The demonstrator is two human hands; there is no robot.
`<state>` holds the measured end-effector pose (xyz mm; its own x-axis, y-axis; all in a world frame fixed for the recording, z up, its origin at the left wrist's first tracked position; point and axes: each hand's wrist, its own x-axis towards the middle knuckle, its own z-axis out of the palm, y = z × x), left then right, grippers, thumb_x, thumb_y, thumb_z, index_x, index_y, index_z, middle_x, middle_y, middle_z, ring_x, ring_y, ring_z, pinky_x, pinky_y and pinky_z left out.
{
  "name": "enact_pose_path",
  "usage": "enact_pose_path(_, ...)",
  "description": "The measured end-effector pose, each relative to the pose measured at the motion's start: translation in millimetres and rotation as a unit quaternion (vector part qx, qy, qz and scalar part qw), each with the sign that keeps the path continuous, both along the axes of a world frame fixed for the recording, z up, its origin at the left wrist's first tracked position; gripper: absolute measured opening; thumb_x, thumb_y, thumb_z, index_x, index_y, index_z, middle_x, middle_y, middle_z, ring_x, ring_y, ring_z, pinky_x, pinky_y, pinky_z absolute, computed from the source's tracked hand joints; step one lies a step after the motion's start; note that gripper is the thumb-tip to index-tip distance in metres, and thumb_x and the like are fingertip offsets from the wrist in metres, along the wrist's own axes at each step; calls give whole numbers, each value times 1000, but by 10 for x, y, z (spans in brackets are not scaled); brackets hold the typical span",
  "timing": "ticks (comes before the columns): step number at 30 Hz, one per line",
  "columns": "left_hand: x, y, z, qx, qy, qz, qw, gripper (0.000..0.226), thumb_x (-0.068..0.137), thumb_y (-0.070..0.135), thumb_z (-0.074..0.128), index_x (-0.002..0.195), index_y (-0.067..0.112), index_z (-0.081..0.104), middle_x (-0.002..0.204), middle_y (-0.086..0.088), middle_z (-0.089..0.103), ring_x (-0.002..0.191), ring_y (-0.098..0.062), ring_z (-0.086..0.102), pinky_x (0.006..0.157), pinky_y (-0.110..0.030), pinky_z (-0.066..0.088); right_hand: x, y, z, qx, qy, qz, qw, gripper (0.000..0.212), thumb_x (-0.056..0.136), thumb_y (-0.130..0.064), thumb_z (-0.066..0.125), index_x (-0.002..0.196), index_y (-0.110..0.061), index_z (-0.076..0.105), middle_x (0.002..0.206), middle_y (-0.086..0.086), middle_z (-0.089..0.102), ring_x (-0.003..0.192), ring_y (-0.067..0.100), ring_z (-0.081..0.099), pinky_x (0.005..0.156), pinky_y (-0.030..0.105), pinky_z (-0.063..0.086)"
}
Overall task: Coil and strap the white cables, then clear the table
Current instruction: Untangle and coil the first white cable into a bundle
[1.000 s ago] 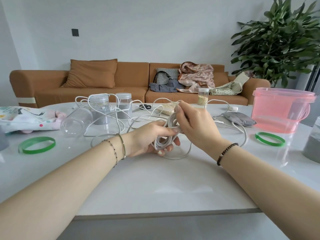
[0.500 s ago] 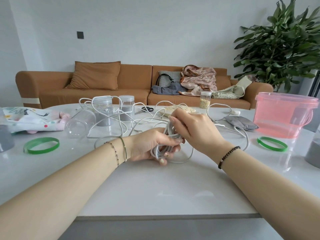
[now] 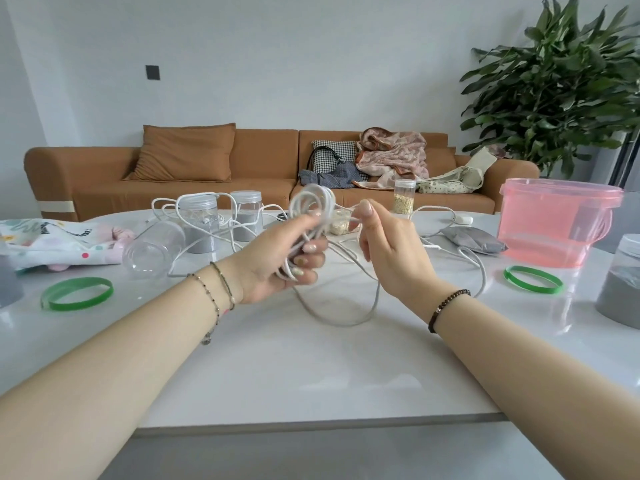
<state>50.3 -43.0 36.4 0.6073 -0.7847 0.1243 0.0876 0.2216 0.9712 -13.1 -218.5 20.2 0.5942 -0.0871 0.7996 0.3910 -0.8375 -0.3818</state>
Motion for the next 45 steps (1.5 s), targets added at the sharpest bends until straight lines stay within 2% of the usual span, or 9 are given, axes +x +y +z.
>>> enact_pose_path(6,247,52,30,-200,32,235,951,31,106,30,40,77,19,42,56,5,34,47,-8,23,43,-18,21,9,42,-20,-54,38,-40,997,28,103,-39,39,85,-21,51,56,-5,49,60,20,48,58,37,41)
enact_pose_path(11,345,106,37,-249,63,354,899,30,104,30,42,76,20,41,57,5,36,44,-8,27,44,-20,22,15,28,-41,-74,57,-75,993,46,100,-52,42,74,-15,54,56,3,51,61,23,49,60,34,45)
enact_pose_path(14,423,221,67,-274,106,404,866,30,103,26,42,74,20,42,60,3,38,46,-10,29,41,-17,26,31,-13,-39,-63,61,-86,992,36,97,-48,50,75,-22,59,59,-3,57,63,15,51,59,32,42)
enact_pose_path(22,276,93,-53,-150,148,240,948,31,99,44,55,87,15,58,59,3,50,47,-7,43,43,-17,43,82,20,-70,-69,62,-18,996,19,91,-45,65,81,-28,69,56,-12,55,63,15,51,59,31,40)
enact_pose_path(30,174,3,-88,-34,22,181,983,55,92,62,48,109,11,59,61,6,48,56,-9,40,51,-20,43,68,41,-70,-86,61,-12,994,23,87,-48,69,70,-33,62,51,-14,46,56,8,46,56,28,34)
enact_pose_path(34,144,-21,-113,-11,-16,184,983,83,69,75,54,119,10,58,59,8,49,50,-8,40,53,-21,40,57,50,-63,-87,63,-40,993,29,89,-48,66,69,-32,54,46,-9,41,52,7,42,53,28,30)
enact_pose_path(37,144,-28,-153,-41,-58,170,983,106,33,85,75,108,12,58,62,9,51,51,-6,41,48,-19,38,59,53,-63,-82,66,-58,993,32,92,-45,64,68,-26,55,45,-7,38,52,10,41,53,29,31)
enact_pose_path(42,152,-9,-190,-63,-114,138,982,83,23,77,85,79,24,57,65,9,48,54,-6,38,49,-18,33,80,37,-71,-32,54,-68,996,34,93,-41,63,69,-17,61,47,-3,36,52,15,38,52,30,32)
enact_pose_path(45,155,-7,-192,0,-170,149,974,67,39,54,97,86,23,60,65,7,43,56,-7,39,51,-21,36,114,11,-85,19,45,-58,997,31,92,-35,66,66,-19,62,46,-5,36,51,13,35,54,32,36)
